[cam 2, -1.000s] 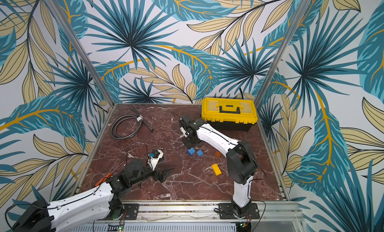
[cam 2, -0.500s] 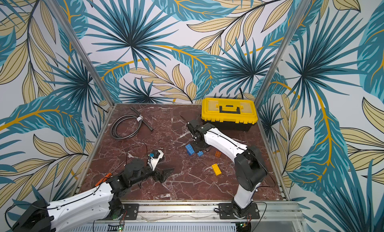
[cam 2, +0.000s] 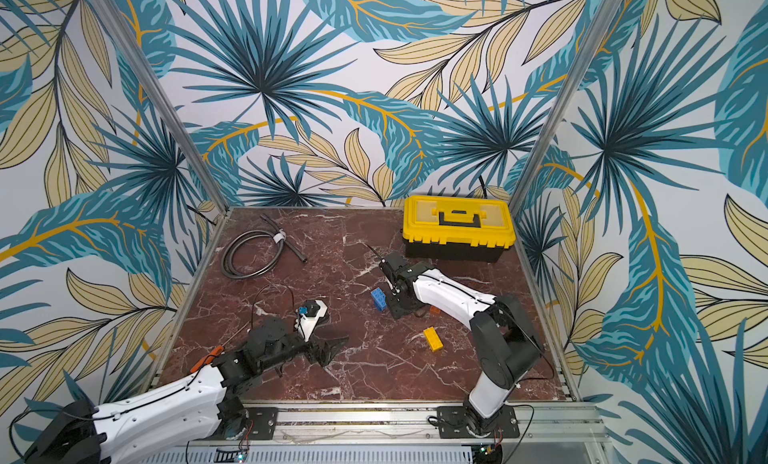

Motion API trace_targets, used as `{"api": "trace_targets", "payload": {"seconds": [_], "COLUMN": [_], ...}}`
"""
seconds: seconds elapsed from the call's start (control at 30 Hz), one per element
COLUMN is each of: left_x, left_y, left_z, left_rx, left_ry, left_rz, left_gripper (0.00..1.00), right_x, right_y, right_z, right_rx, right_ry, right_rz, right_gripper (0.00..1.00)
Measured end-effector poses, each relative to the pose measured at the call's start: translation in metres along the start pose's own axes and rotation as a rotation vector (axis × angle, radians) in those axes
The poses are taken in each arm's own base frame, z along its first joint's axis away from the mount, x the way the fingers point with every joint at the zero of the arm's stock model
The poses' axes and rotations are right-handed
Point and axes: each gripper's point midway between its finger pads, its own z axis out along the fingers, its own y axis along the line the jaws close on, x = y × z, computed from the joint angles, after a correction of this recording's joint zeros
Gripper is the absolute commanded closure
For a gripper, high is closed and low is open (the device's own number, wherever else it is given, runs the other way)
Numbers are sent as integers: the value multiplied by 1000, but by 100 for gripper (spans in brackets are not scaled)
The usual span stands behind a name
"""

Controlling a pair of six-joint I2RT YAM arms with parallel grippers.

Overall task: Assemble the letter f with lego
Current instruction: Pick up the lego brick from the center of the board.

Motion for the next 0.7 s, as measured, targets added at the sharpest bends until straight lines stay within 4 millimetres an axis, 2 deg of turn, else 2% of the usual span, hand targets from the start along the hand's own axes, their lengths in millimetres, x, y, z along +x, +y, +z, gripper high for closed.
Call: {"api": "trace_targets", "payload": {"seconds": [0.23, 0.7], "left_x": [0, 1], "left_y": [0, -5], "left_z": [0, 0], "left_rx": [1, 30], "left_ry": [0, 6], "left_rz": [-1, 3], "left_gripper": [1, 1], "right_x": [-13, -15], "right_y": [2, -6], "right_z": [8, 31], "right_rx": [-17, -15], "right_ry": [-46, -24], "right_rz": [11, 41], "right_gripper": [43, 49]}}
